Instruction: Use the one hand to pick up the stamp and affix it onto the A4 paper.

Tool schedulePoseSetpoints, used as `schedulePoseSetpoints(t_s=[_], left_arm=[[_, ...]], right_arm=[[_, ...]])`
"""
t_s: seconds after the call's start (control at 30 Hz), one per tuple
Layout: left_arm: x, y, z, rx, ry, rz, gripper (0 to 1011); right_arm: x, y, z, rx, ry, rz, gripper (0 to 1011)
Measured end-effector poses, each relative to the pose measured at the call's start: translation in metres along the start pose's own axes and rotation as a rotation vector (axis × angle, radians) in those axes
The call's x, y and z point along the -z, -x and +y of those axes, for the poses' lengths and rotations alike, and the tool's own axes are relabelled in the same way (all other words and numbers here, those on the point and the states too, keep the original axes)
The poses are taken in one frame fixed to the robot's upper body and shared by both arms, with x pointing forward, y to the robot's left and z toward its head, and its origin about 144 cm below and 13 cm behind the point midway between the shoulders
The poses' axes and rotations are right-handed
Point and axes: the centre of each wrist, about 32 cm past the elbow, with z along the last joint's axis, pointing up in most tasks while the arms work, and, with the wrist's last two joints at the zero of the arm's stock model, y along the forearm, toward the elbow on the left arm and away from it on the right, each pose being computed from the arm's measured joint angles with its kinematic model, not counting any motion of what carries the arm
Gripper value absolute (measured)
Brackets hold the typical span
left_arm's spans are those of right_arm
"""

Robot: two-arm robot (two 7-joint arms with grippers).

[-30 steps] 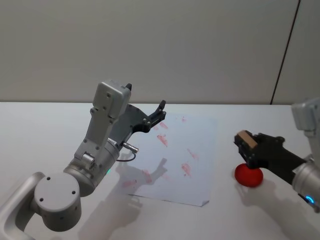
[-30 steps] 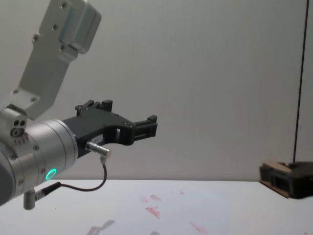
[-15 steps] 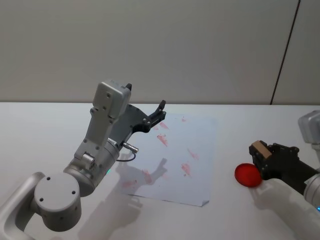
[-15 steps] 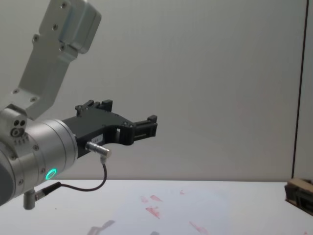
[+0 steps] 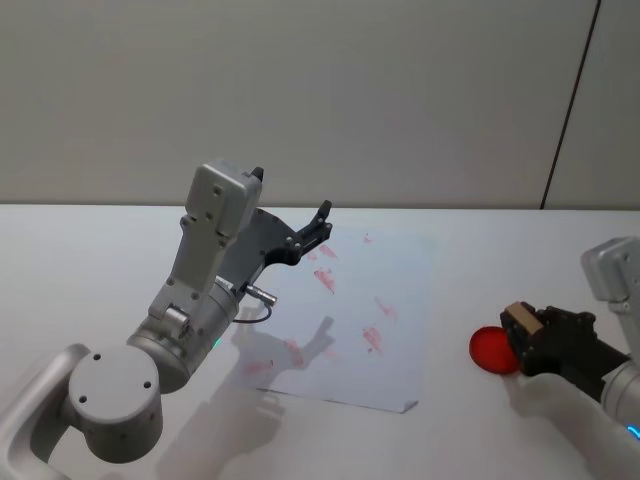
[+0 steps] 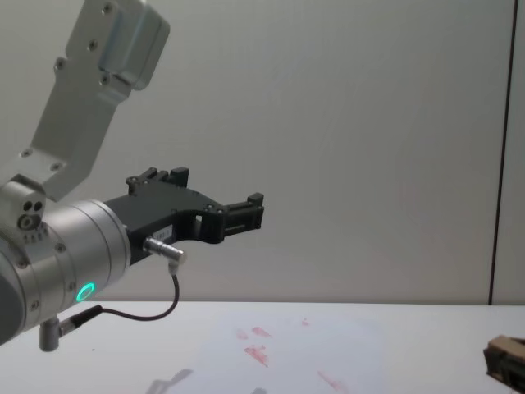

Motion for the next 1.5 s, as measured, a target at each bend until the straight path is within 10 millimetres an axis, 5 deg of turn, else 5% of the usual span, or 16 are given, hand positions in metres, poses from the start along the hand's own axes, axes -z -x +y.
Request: schedulePoseSetpoints(t_s=[0.87,1.5], left_arm=[[0.000,0.000,0.000,0.000,0.000,0.000,1003],[0.000,0.000,0.000,0.000,0.000,0.000,1003]], right_arm=[[0.007,0.002,0.027,-0.006,0.047,0.000,233],[0.008,0.003,0.031,-0.007,0.050,-0.004,853]])
